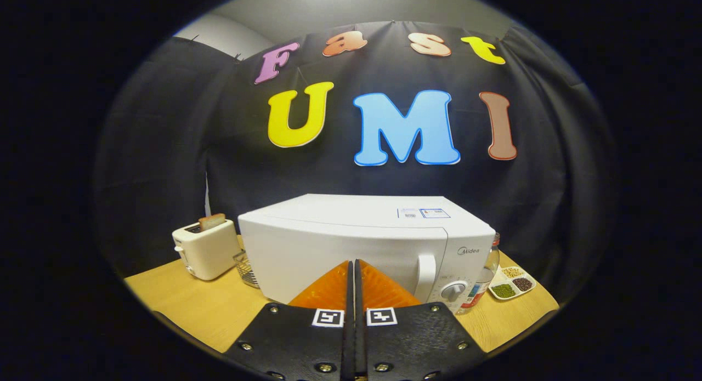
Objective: Open the microwave, put the food inside, and close the microwave door.
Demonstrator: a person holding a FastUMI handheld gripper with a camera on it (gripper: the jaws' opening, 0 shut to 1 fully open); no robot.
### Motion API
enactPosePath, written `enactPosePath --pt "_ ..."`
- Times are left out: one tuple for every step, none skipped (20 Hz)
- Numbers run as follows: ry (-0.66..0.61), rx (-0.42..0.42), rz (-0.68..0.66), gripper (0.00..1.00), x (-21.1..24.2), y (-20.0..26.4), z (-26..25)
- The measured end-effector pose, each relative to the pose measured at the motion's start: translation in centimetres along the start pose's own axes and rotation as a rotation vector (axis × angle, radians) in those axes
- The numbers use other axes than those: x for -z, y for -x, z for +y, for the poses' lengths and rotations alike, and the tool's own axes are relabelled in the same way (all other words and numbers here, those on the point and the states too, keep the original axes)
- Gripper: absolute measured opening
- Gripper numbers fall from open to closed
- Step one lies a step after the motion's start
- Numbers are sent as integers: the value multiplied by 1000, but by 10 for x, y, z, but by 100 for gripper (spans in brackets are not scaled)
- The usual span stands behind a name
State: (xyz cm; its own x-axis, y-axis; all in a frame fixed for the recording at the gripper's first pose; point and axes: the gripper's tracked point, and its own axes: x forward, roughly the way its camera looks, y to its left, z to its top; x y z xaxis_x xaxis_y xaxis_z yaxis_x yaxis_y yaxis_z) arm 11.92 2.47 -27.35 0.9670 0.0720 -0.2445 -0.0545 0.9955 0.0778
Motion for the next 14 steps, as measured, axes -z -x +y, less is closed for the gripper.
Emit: enactPosePath --pt "13 -21 -12 1 -12 8 9" --pt "20 -37 -17 1 -22 16 16" --pt "20 -53 -22 1 -32 25 23" --pt "20 -67 -26 1 -41 35 30" --pt "26 -78 -36 1 -52 42 37" --pt "38 -86 -51 1 -64 51 42" --pt "52 -101 -67 1 -74 60 48" --pt "59 -106 -78 1 -83 68 52" --pt "58 -120 -86 1 -91 76 57" --pt "56 -134 -91 1 -100 83 63" --pt "56 -133 -98 1 -110 91 64" --pt "76 -116 -121 1 -123 97 63" --pt "107 -83 -155 1 -139 99 57" --pt "133 -44 -191 1 -157 102 50"
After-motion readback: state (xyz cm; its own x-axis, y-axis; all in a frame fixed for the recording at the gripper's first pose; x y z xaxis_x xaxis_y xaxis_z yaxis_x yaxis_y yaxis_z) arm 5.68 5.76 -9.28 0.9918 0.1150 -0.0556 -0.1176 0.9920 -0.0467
